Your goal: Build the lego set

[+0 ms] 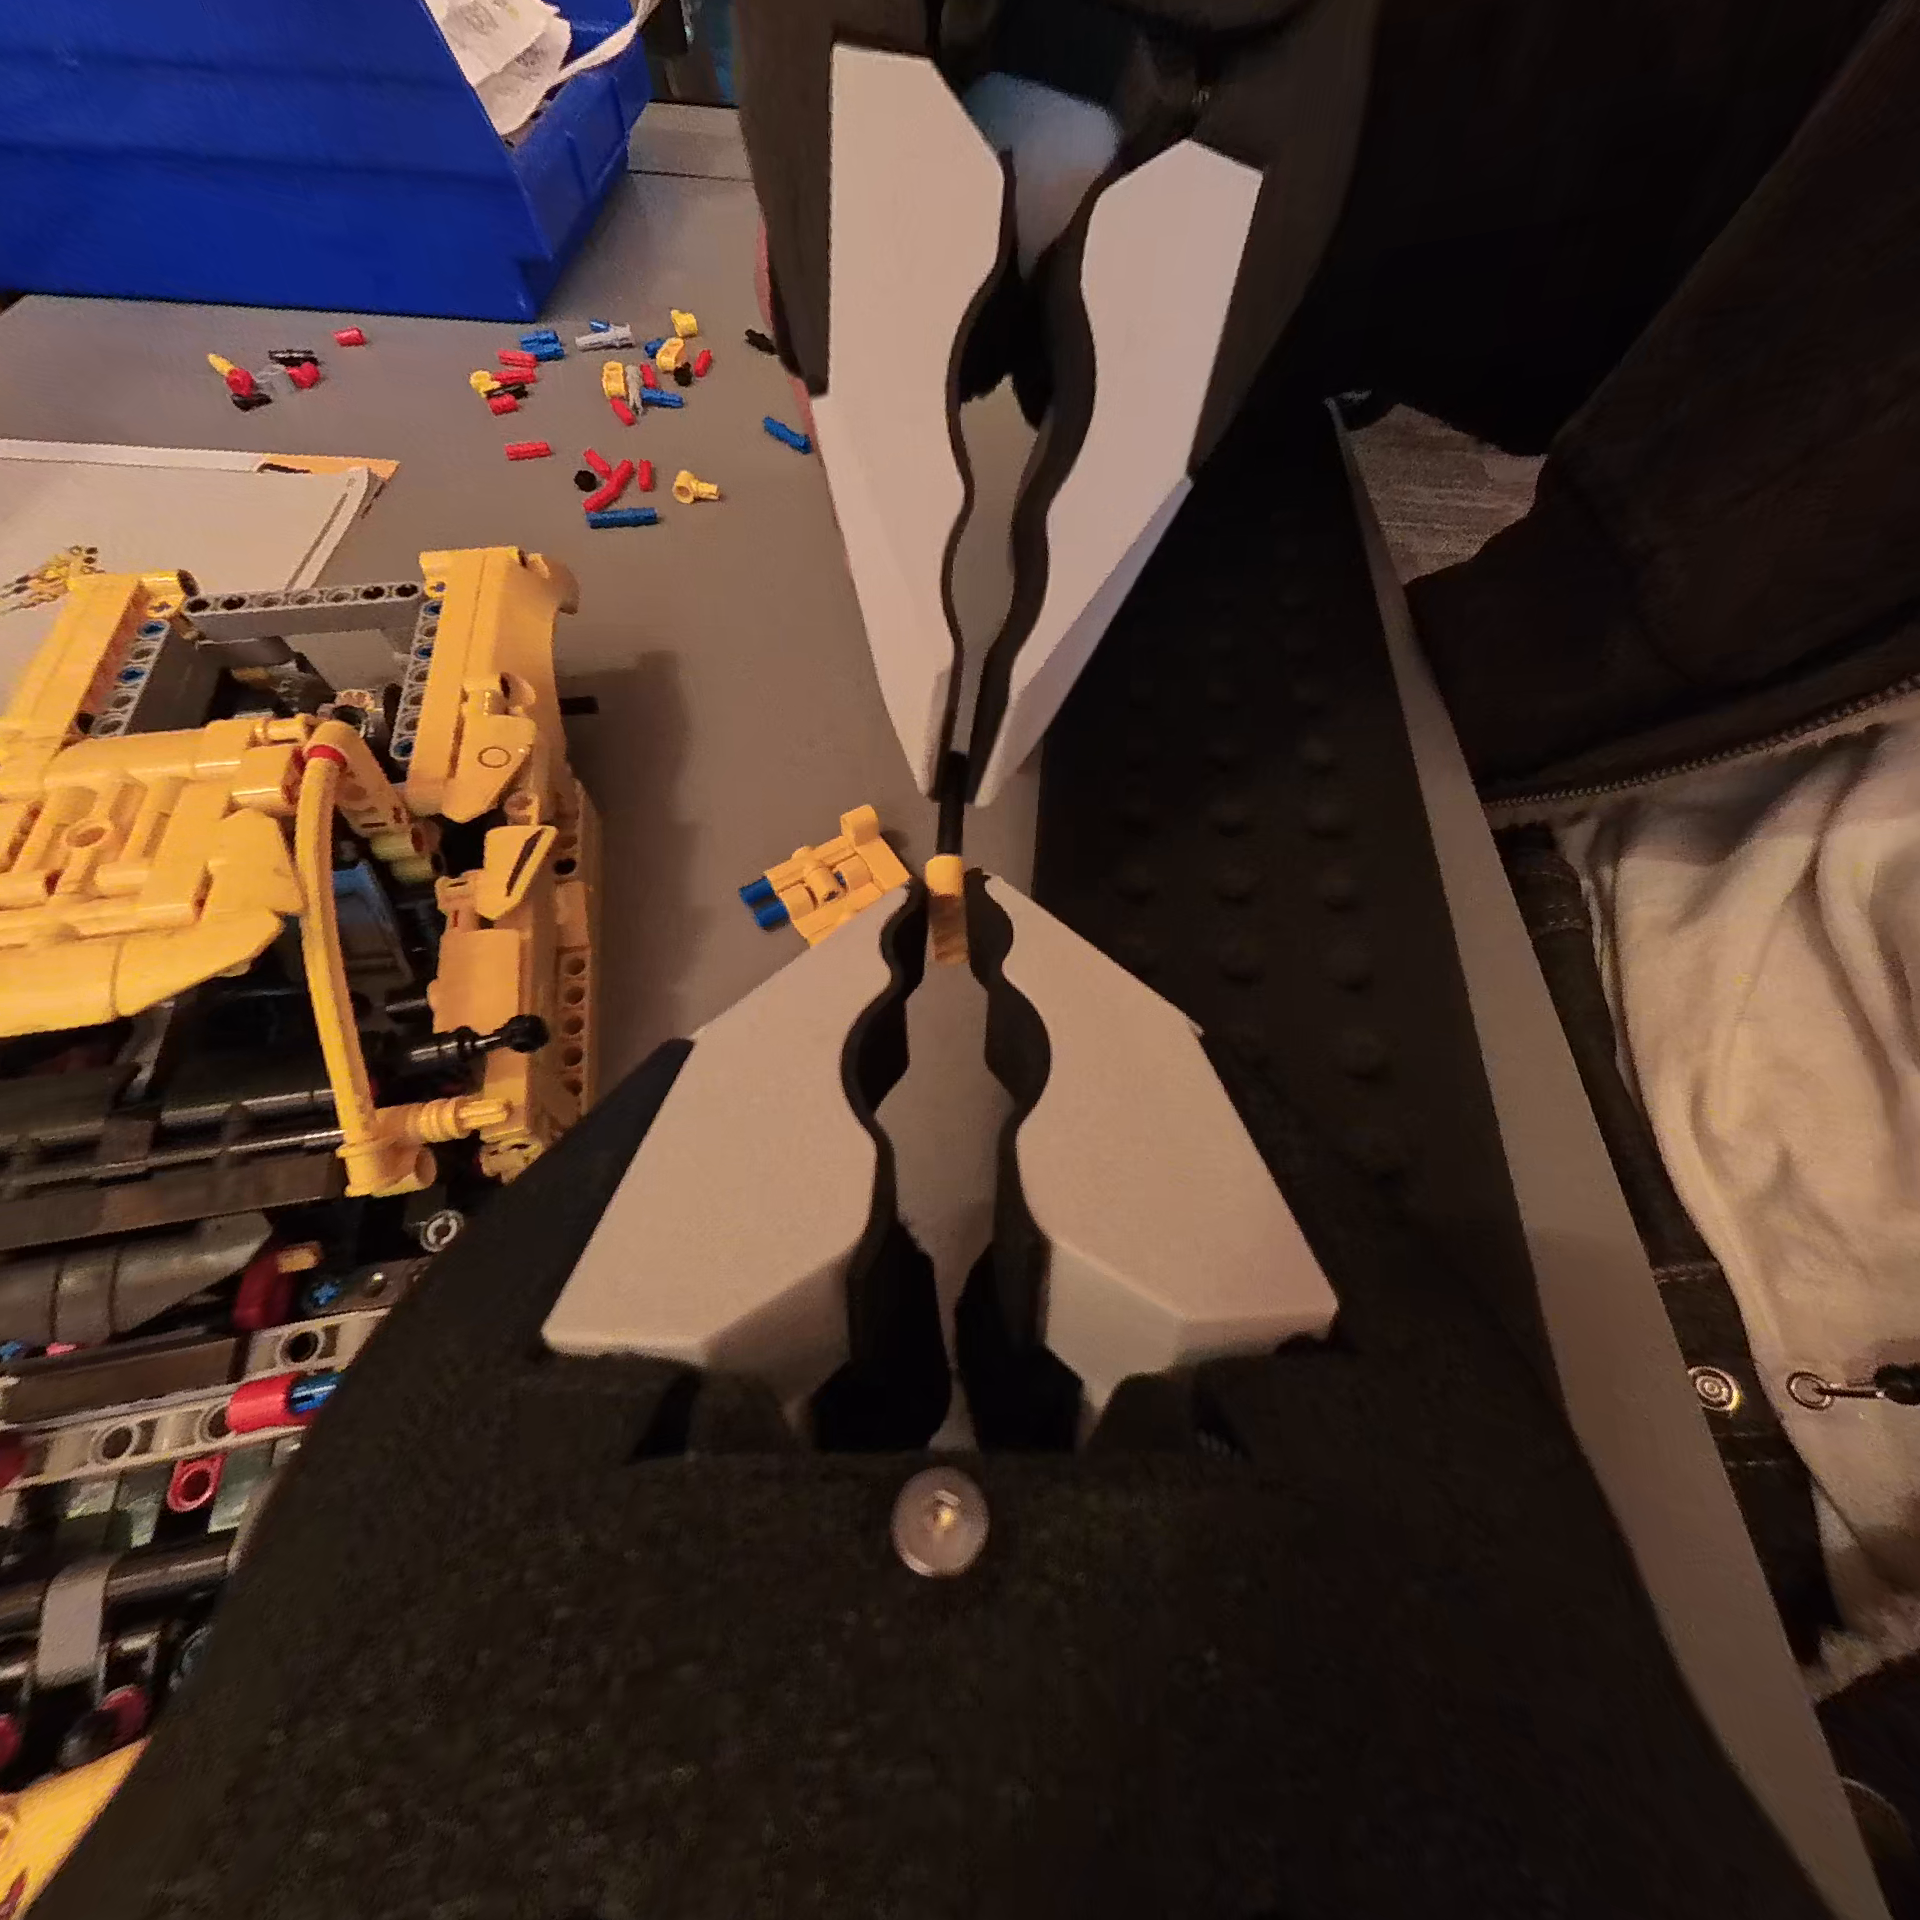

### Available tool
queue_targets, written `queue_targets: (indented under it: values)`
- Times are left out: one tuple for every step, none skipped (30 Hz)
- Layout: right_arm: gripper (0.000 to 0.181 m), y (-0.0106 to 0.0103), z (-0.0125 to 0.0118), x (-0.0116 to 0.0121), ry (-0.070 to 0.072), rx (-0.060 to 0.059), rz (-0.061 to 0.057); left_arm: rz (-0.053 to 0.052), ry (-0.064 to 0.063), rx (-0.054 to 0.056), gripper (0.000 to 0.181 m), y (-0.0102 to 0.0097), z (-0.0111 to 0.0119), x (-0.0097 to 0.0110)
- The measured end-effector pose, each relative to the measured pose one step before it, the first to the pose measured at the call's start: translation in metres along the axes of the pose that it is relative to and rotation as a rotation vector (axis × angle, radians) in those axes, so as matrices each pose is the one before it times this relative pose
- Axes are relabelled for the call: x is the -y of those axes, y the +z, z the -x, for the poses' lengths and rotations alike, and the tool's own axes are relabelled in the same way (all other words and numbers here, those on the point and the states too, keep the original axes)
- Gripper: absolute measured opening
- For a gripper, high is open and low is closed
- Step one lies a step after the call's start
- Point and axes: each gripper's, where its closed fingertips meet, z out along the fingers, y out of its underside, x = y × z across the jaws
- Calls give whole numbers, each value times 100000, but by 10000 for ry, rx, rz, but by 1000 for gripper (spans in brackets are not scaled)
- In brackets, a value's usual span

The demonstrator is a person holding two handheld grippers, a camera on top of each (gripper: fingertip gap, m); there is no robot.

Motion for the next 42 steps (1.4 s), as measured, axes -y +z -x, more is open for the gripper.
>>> queue_targets:
  values:
    - [3, 81, -117, -40, -51, -59, 68, 41, 12, 44, 7, -1, 63, -66]
    - [3, 58, -11, -19, -53, -7, 5, 9, -15, -23, 7, 0, -14, -19]
    - [3, 47, 72, -28, 57, 78, -2, -11, 6, -38, 7, -10, -63, 17]
    - [3, 1, 3, 55, -49, -16, -62, 20, 16, 1, 7, 7, -2, -40]
    - [3, -21, 95, 28, -58, 34, -70, -13, 0, -52, 7, -8, -71, 21]
    - [3, 10, 216, -59, 96, 175, 4, -23, 16, -79, 7, 18, -143, 53]
    - [3, 57, 43, -76, 17, 23, 54, 41, 33, 13, 7, 35, -11, -50]
    - [3, 111, 130, -134, -88, 44, 105, 30, 31, -35, 7, 44, -78, -34]
    - [3, 118, 248, -115, -19, 140, 150, 41, 39, -69, 7, 65, -135, -46]
    - [3, 108, 15, -87, -48, 10, 154, 109, 43, 44, 7, 90, 11, -160]
    - [3, 69, -110, -92, -63, -49, 162, 103, 53, 75, 7, 81, 77, -154]
    - [3, 15, -107, 10, -78, -45, 97, 81, 39, 50, 7, 62, 39, -129]
    - [3, 15, -92, 13, -72, -33, 90, 53, 25, 45, 7, 30, 51, -83]
    - [3, 8, -34, 0, -90, -12, 135, 53, 47, 37, 7, 43, 18, -64]
    - [3, -2, 4, 86, -108, 2, 98, 99, 64, 19, 7, 78, -12, -136]
    - [3, 49, 74, -35, -86, 53, 190, 99, 76, 11, 7, 112, -51, -125]
    - [3, 108, 24, -82, -105, 12, 214, 114, 84, 53, 7, 101, 5, -131]
    - [3, 132, 26, -37, -77, 27, 115, 108, 43, 23, 7, 88, -2, -155]
    - [3, 147, -22, -48, 55, 60, -1, 86, -28, 10, 7, 34, 39, -121]
    - [3, 89, -62, -47, 158, 70, -133, 22, -49, 16, 7, -1, 79, -59]
    - [3, 23, -31, 27, 208, 117, -275, -10, -76, -43, 7, -5, 15, -6]
    - [3, -3, -48, 31, 242, 100, -341, -31, -75, -31, 7, -37, 27, 29]
    - [3, -16, -15, 40, 273, 113, -339, -32, -48, -32, 7, -10, 1, 37]
    - [3, -26, -7, 52, 233, 91, -320, -25, -20, -26, 7, -16, -14, 27]
    - [3, -1, 2, 11, 186, 67, -266, 3, -10, -18, 7, 22, -26, -1]
    - [3, 101, 45, -128, 165, 80, -141, 83, 26, -20, 7, 103, -44, -109]
    - [4, 178, 45, -216, 115, 50, -39, 142, 47, -1, 7, 169, -42, -193]
    - [4, 224, 49, -284, 34, 14, 40, 185, 41, 1, 7, 213, -23, -246]
    - [3, 206, -10, -244, 0, -18, 40, 161, 18, 8, 7, 186, 13, -212]
    - [4, 143, 0, -149, 27, 0, -12, 105, 7, -2, 7, 111, 11, -162]
    - [4, 91, -9, -80, 74, 18, -73, 52, -15, -2, 7, 68, 19, -83]
    - [4, 58, -18, -71, 111, 22, -93, 39, -44, -7, 7, 51, 29, -83]
    - [4, 95, -29, -98, 64, -10, -76, 76, -19, 5, 7, 92, 39, -122]
    - [4, 163, 8, -184, 20, -14, -11, 99, 13, 8, 7, 110, 22, -153]
    - [4, 198, 39, -227, 16, 11, 65, 31, 24, 11, 7, 53, 2, -50]
    - [4, 107, 28, -81, 2, -7, -14, -20, -25, -18, 7, -1, 1, 4]
    - [4, 51, -17, -44, 45, 8, -29, -9, -27, -14, 7, 3, 19, -2]
    - [3, -5, -13, 18, 55, 11, -57, -1, 1, 2, 7, 7, 4, -7]
    - [3, 25, -14, -10, 7, -10, -31, 2, 31, 22, 7, 9, 3, -9]
    - [3, 2, 1, 5, 11, 5, -4, -1, 88, 41, 7, 2, -15, 1]
    - [3, -1, 16, 7, -20, -8, 8, -1, 42, 22, 7, 4, -11, -9]
    - [3, -13, 18, -7, -8, 3, 34, 0, 26, 8, 7, 11, -7, -4]
